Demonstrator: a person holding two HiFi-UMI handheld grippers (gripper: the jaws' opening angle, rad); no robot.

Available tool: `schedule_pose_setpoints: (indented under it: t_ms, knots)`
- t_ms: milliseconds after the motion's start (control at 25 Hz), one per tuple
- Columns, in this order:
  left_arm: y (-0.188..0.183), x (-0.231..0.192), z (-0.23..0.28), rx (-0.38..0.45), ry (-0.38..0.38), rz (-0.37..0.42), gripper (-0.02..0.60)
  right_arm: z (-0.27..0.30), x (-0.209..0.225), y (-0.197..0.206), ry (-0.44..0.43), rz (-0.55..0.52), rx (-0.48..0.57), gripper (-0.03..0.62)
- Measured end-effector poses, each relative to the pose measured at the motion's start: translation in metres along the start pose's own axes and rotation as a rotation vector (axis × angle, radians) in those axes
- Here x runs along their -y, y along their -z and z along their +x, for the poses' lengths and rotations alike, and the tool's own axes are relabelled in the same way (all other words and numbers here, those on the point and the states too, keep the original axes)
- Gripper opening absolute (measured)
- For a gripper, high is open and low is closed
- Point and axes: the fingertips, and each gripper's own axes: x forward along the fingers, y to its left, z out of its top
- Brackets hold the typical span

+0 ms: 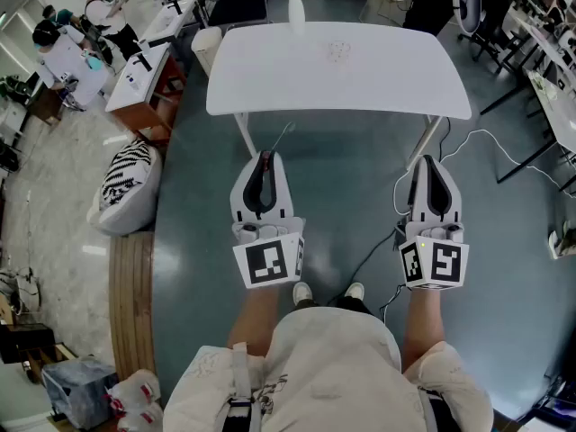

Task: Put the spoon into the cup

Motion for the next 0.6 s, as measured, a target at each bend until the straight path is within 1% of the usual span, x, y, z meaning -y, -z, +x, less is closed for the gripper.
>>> schedule_pose_setpoints:
  t_ms: [400, 600]
  knots:
    - [-0.004, -0.051, -0.019, 0.011, 0.026, -0.012, 0.034, 0.004, -0.066, -0.013, 0.004, -0.026, 0.004, -0.013]
    - [0.001, -0.067, -0.024, 0.009, 0.043, -0.026, 0.034, 0.003, -0.088, -0.011, 0.011, -0.024, 0.013, -0.012]
